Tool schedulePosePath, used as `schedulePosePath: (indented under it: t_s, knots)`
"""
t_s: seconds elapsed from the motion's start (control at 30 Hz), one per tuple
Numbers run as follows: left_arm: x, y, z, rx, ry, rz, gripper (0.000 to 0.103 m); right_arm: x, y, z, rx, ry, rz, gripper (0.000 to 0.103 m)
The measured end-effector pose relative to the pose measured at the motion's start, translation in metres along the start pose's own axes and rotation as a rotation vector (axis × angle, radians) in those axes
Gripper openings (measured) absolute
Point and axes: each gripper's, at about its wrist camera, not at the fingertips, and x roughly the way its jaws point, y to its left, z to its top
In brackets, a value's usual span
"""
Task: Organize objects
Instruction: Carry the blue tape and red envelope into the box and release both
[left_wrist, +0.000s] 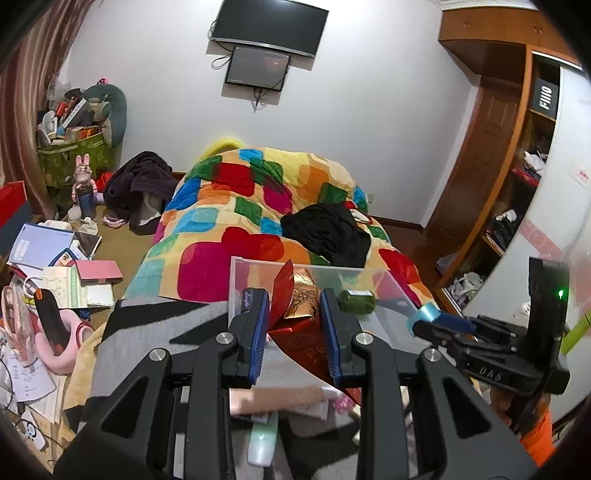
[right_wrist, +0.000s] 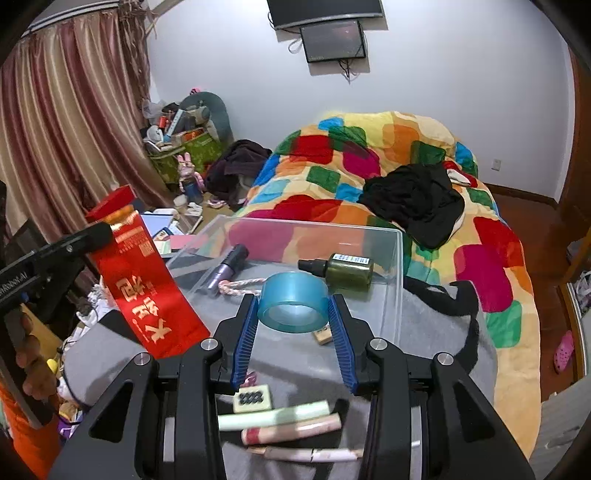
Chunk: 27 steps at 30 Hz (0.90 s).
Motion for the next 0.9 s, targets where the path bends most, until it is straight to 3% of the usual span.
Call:
schedulePosePath:
  t_s: [0.2, 0.27, 0.53, 0.9]
  knots:
    - [0.036, 0.015, -0.004, -0.042, 0.063, 0.042, 0.025, 0.031, -0.008, 0.000, 0.004, 0.075, -0.020, 0.036]
    - [0.043, 0.018, -0.007, -0.051, 0.068, 0.016, 0.026, 0.039, -0.007, -0.002, 0.000, 0.096, -0.023, 0.036]
    - [0.057, 0.000, -0.001, 0.031, 0.101, 0.049, 0.026, 0.052, 0.000, -0.003, -0.027, 0.125, -0.015, 0.036]
    - [0.085, -0.013, 0.008, 0.060, 0.180, 0.018, 0.027, 0.050, 0.004, -0.002, -0.048, 0.134, -0.009, 0.036]
